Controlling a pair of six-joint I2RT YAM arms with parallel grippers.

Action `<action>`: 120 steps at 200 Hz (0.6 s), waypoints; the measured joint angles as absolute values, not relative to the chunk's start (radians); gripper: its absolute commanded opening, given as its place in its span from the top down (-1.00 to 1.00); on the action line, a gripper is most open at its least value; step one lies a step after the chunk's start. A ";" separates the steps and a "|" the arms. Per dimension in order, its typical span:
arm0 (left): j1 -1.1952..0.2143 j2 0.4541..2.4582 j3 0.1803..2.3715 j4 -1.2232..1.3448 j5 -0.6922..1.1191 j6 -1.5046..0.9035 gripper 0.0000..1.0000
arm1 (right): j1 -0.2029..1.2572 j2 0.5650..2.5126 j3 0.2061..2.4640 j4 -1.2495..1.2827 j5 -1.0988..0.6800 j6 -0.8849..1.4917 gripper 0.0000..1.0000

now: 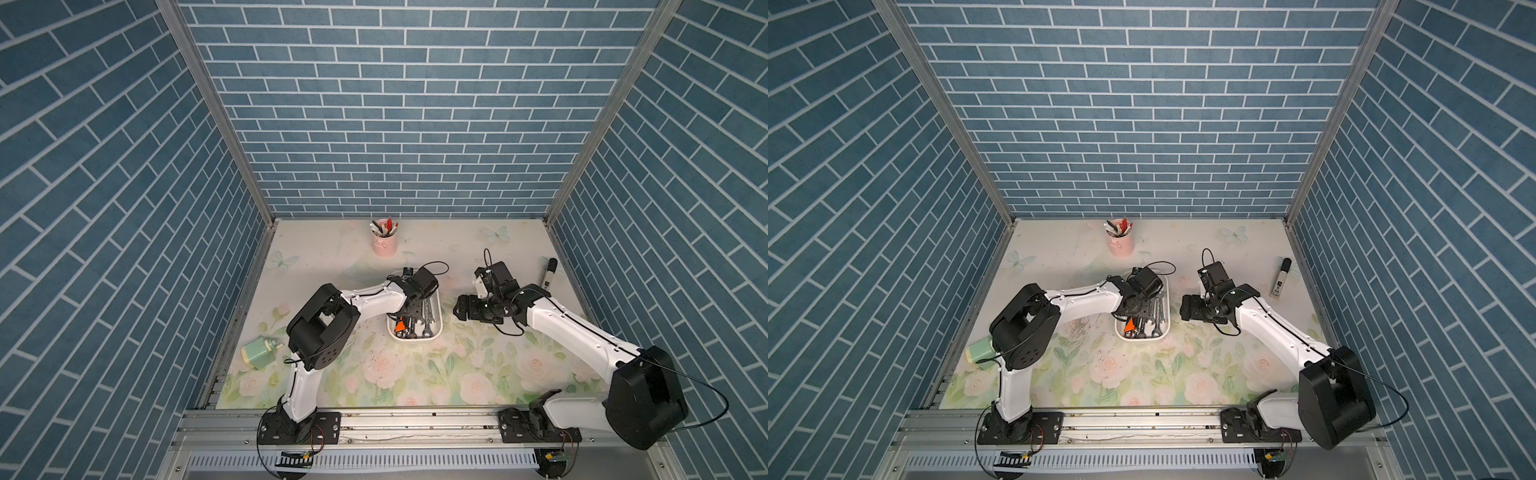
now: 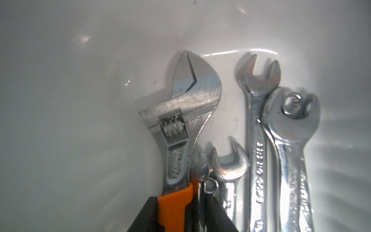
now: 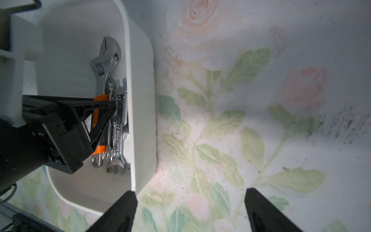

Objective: Take out the wrench from the storage box
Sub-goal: Pick up the wrench from the storage box.

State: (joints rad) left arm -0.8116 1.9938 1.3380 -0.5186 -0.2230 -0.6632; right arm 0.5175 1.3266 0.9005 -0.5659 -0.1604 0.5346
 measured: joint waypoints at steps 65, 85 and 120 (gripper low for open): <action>-0.812 1.994 1.338 -0.514 -0.220 -0.659 0.52 | 0.517 1.327 0.900 -0.561 -0.169 0.535 -0.77; -0.812 1.994 1.338 -0.514 -0.220 -0.659 0.63 | 0.517 1.327 0.900 -0.561 -0.170 0.535 -0.77; -0.812 1.994 1.338 -0.514 -0.220 -0.658 0.73 | 0.516 1.327 0.900 -0.561 -0.170 0.535 -0.77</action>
State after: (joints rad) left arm -0.8116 1.9938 1.3384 -0.5137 -0.2195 -0.6582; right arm 0.5159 1.3270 0.9005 -0.5606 -0.1699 0.5346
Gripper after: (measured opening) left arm 0.304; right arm 0.885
